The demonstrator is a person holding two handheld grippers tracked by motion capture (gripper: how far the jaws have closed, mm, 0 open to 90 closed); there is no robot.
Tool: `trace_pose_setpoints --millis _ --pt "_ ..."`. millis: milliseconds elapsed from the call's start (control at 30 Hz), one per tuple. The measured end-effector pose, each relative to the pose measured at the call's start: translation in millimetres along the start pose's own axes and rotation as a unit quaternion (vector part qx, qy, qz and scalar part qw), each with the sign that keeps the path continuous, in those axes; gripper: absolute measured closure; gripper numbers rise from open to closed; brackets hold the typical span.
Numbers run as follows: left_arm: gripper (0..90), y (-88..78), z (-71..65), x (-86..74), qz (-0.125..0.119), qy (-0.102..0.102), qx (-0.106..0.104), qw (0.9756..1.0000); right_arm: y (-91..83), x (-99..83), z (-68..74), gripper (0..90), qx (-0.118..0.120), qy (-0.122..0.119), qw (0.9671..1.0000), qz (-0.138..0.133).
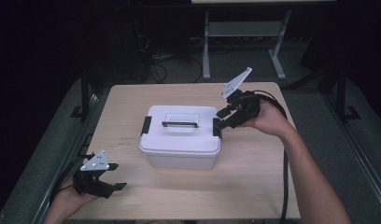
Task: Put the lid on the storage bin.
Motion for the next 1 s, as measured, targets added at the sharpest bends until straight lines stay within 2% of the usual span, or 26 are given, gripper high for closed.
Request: trace_pose_setpoints --millis 100,400,1000 --pt "25.4 0.1 0.1 -0.3 0.0 -0.001 0.0 1.0 1.3 -5.1 0.1 48.9 -0.004 0.006 0.9999 0.008" --pt "25.3 -1.5 1.3 -1.1 -0.002 -0.005 0.004 1.0 0.2 -16.0 -1.6 41.7 -0.008 0.017 0.9998 0.004" --pt "25.4 -1.3 0.3 -1.2 0.001 -0.003 0.006 1.0 -3.3 -38.9 4.5 34.2 -0.016 0.033 0.9993 0.008"
Point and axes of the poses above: each handheld gripper's, and its own axes: y roughly forward along the jaws, x roughly out of its top, z roughly to its left, the point moved 6 cm from there along y, roughly forward along the jaws, and after that the axes turned 13 degrees about -y, right-handed, at the moved point
